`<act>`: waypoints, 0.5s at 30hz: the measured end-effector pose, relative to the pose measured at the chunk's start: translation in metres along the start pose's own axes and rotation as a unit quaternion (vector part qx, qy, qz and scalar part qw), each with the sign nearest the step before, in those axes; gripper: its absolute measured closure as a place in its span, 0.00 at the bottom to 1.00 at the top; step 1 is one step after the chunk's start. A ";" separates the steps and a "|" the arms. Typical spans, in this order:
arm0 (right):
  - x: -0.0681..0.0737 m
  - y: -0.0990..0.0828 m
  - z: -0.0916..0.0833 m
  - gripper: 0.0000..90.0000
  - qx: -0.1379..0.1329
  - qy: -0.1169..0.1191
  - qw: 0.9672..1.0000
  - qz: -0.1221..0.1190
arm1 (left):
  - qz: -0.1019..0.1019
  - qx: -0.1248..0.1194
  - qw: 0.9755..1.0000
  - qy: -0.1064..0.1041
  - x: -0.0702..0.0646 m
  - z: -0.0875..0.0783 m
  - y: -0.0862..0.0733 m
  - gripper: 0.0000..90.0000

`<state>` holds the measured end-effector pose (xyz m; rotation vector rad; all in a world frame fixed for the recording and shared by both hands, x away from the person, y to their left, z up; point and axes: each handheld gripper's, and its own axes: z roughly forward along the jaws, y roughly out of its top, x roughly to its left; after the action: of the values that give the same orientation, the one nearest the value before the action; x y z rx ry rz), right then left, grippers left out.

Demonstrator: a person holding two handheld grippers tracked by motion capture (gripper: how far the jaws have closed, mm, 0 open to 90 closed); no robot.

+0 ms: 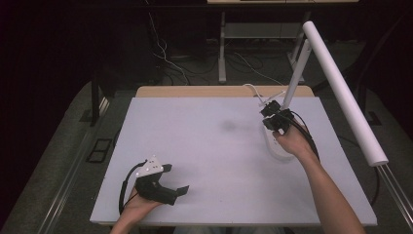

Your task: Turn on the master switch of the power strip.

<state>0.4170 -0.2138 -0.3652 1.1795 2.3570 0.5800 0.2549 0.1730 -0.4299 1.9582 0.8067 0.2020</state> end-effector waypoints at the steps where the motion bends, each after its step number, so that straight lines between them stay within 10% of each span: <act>1: 0.001 -0.001 -0.003 0.99 -0.004 0.002 1.000 0.000 | 0.000 0.000 1.000 0.000 0.000 0.000 0.000 0.00; 15: 0.017 -0.026 -0.037 0.55 -0.059 0.075 0.995 0.029 | 0.002 0.000 1.000 -0.002 -0.001 0.001 0.000 0.00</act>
<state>0.3712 -0.2207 -0.3528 1.1913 2.3819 0.8418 0.2549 0.1717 -0.4301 1.9597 0.8013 0.2000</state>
